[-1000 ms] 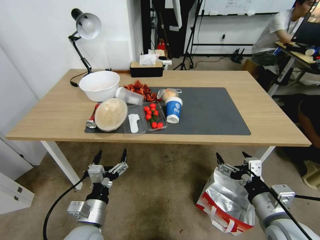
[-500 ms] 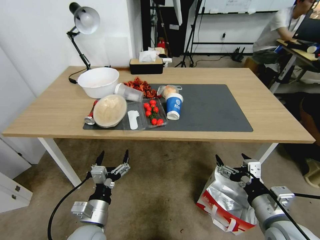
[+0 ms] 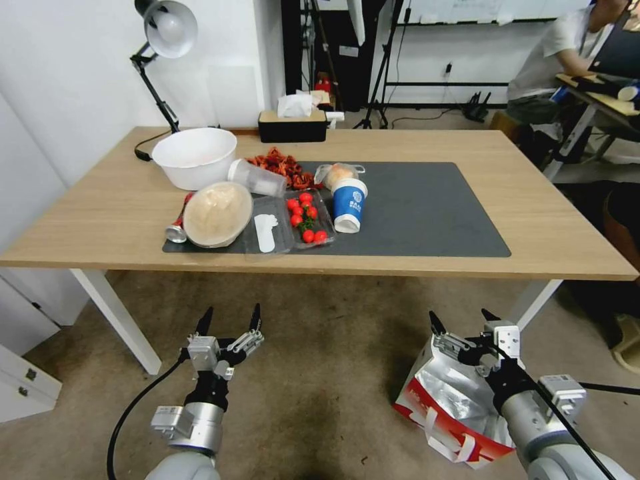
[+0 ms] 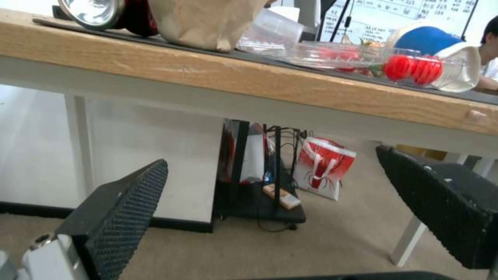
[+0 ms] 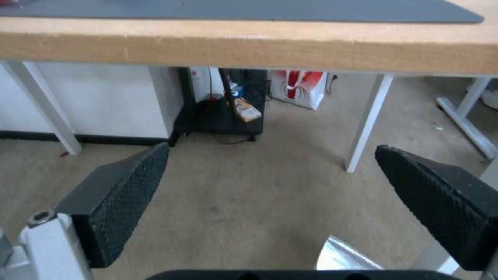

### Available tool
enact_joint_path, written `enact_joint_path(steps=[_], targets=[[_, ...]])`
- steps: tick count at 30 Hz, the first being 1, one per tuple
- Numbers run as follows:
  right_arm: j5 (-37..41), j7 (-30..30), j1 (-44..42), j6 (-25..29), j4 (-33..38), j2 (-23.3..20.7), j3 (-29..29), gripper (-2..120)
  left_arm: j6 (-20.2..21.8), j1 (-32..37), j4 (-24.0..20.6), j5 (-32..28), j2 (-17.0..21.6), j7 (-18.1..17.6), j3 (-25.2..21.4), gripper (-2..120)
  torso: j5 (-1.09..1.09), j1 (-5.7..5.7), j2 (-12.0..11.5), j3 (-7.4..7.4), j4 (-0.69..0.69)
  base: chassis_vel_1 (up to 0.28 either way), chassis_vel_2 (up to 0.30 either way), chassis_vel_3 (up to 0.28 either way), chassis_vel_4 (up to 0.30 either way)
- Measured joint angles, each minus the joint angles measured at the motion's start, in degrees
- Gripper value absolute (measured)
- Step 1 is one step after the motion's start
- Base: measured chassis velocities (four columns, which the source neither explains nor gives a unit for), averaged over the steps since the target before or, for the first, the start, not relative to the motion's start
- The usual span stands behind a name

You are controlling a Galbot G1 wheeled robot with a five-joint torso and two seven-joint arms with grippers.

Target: Pick up the food delivery bag from the floor and place it on the table.

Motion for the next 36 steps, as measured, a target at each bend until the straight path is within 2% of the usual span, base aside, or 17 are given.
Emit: enact_joint_path(steps=[9, 11, 36], targets=[[-0.33, -0.16, -0.12, -0.16, -0.16, 0.24, 0.18, 100, -0.44, -0.16, 0.33, 0.06, 0.12, 0.32, 0.01, 100, 0.0, -0.95, -2.16, -1.23, 0.0, 0.0, 0.0, 0.0, 0.0], [-0.33, -0.12, -0.02, -0.45, -0.25, 0.23, 0.48, 100, -0.86, -0.25, 0.63, 0.12, 0.21, 0.49, -0.03, 100, 0.0, -1.57, -3.66, -2.1, 0.0, 0.0, 0.0, 0.0, 0.0], [-0.78, 0.11, 0.24, -0.83, -0.47, 0.72, 0.64, 100, -1.4, -1.12, 1.62, 0.18, 0.63, 0.84, 0.31, 100, 0.0, -3.97, -9.57, -5.62, 0.0, 0.0, 0.0, 0.0, 0.0]])
